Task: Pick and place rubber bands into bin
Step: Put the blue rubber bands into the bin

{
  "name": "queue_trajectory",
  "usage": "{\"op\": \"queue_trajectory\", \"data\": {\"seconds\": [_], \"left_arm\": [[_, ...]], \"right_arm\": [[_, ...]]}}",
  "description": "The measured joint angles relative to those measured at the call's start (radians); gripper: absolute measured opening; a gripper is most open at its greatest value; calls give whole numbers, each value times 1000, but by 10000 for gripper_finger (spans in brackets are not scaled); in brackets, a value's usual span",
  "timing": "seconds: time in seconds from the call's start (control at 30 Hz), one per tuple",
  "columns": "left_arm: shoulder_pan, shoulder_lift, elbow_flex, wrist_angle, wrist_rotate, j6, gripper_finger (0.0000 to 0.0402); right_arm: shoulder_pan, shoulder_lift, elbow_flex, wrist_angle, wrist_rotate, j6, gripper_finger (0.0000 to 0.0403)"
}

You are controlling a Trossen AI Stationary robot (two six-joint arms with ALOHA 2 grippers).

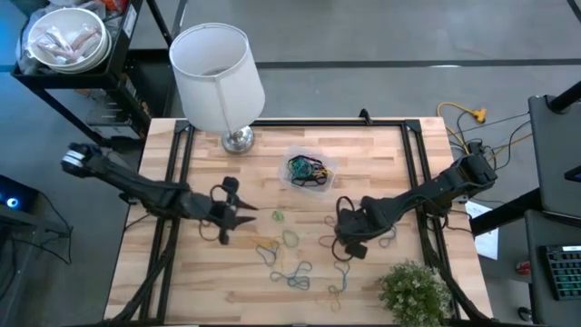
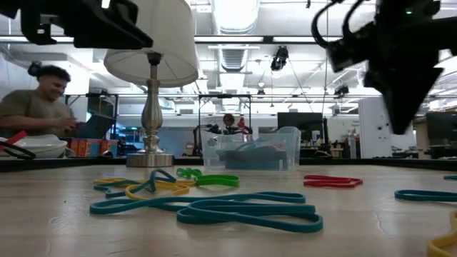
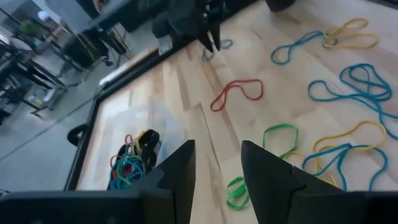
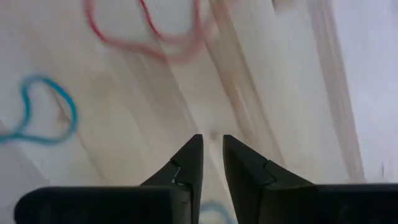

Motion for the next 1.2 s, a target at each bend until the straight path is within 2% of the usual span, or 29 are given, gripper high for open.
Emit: {"op": "queue_trajectory", "data": {"seconds": [0.13,0.27,0.6,1.0,1.2], "left_arm": [[0,-64,-53,34,-2,0,114],[0,-101,-62,28,-1,0,114],[-3,-87,-60,28,0,0,114],[-3,-66,-57,81,0,11,114],[-3,-65,-56,80,1,11,114]], "right_arm": [[1,0,0,-77,-40,49,56],[0,0,-9,-82,-63,85,56],[0,0,-100,-80,-96,245,58],[0,0,-178,-54,-97,362,117],[-4,-1,-232,24,-101,381,127]]}}
